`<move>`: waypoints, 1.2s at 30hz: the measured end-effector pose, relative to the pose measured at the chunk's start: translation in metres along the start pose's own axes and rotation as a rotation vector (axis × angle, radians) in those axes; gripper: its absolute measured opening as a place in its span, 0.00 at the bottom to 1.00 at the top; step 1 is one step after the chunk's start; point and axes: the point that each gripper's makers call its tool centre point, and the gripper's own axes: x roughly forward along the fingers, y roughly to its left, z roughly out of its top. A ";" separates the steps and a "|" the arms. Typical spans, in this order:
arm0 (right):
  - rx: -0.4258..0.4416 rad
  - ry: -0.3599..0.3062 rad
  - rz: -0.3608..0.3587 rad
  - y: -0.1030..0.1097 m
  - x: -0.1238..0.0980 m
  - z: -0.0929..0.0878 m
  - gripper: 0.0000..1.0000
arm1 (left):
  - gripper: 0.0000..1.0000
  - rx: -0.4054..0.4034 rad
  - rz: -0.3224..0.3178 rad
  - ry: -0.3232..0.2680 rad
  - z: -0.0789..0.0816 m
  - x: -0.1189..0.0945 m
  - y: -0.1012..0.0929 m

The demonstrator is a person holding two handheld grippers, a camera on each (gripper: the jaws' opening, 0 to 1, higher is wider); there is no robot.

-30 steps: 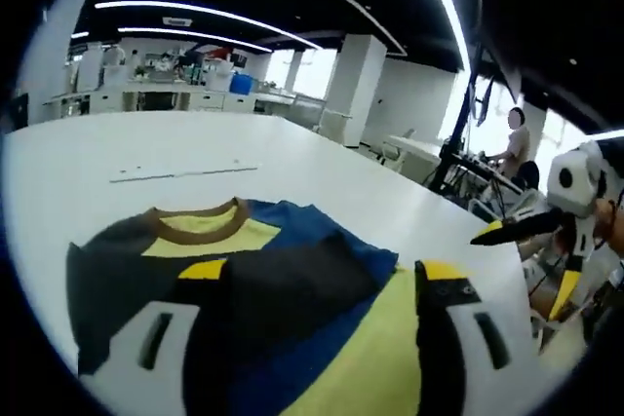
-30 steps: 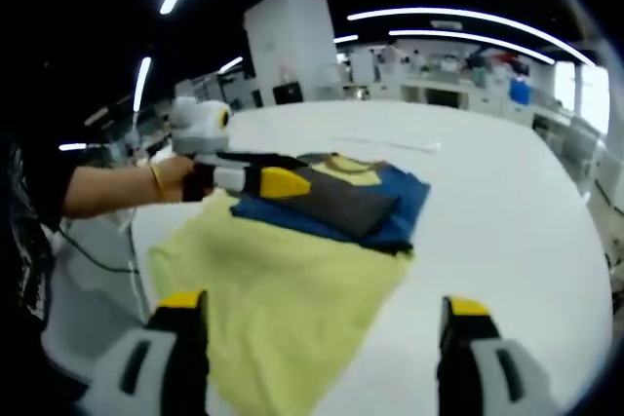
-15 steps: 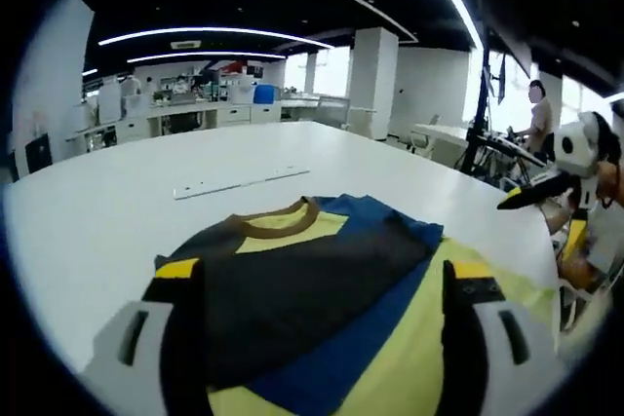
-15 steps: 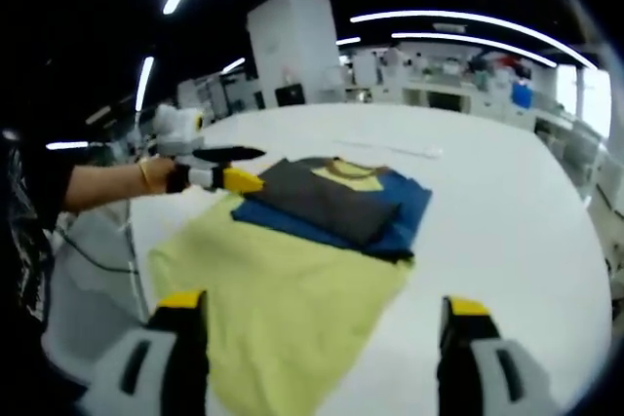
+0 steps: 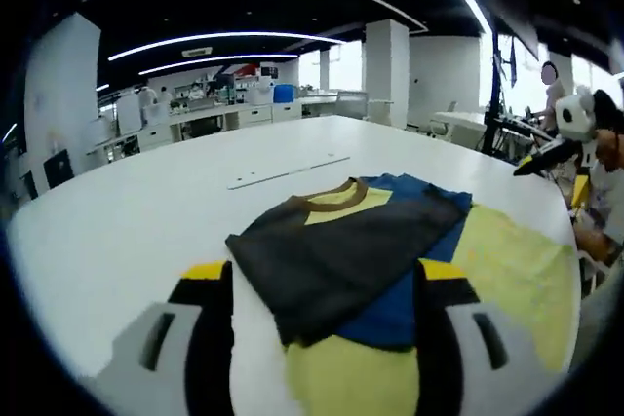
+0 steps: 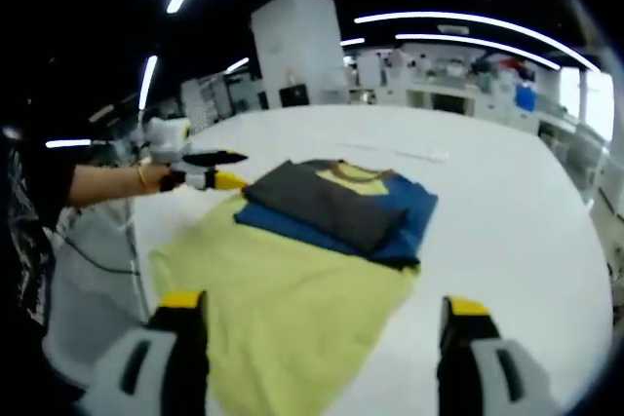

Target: Fold the garment on the visible template until the final outline fits inside the template.

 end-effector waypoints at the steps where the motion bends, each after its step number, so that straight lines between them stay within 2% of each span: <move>1: 0.000 0.000 0.000 0.000 0.000 0.000 0.99 | 0.61 -0.003 0.002 0.002 -0.002 -0.001 0.001; 4: 0.001 -0.003 -0.004 0.000 0.000 0.001 0.99 | 0.53 -0.007 0.018 0.015 -0.011 -0.005 0.010; 10: 0.008 0.000 -0.006 -0.001 0.001 -0.001 0.99 | 0.44 0.026 0.043 0.056 -0.026 -0.008 0.019; 12: 0.010 0.000 -0.011 -0.002 0.001 -0.001 0.99 | 0.35 0.034 0.034 0.077 -0.030 -0.008 0.018; 13: 0.013 -0.003 -0.015 -0.003 0.001 -0.001 0.99 | 0.25 0.035 0.023 0.094 -0.034 -0.009 0.018; 15: 0.017 -0.007 -0.018 -0.004 0.000 0.000 0.99 | 0.11 0.058 0.025 0.110 -0.036 -0.009 0.019; 16: 0.019 -0.007 -0.019 -0.004 0.000 0.000 0.99 | 0.10 0.063 0.026 0.114 -0.038 -0.008 0.020; 26: 0.035 0.001 -0.032 -0.005 -0.002 -0.003 0.99 | 0.06 0.146 0.027 0.153 -0.046 -0.005 0.024; 30: 0.037 0.000 -0.032 -0.005 -0.001 -0.002 0.99 | 0.00 0.190 0.021 0.163 -0.046 -0.003 0.024; 33: 0.041 -0.003 -0.035 -0.005 -0.001 -0.002 0.99 | 0.00 0.224 0.007 0.217 -0.057 -0.002 0.020; 36: 0.044 -0.002 -0.034 -0.006 0.000 -0.002 0.99 | 0.00 0.234 0.006 0.208 -0.057 -0.004 0.016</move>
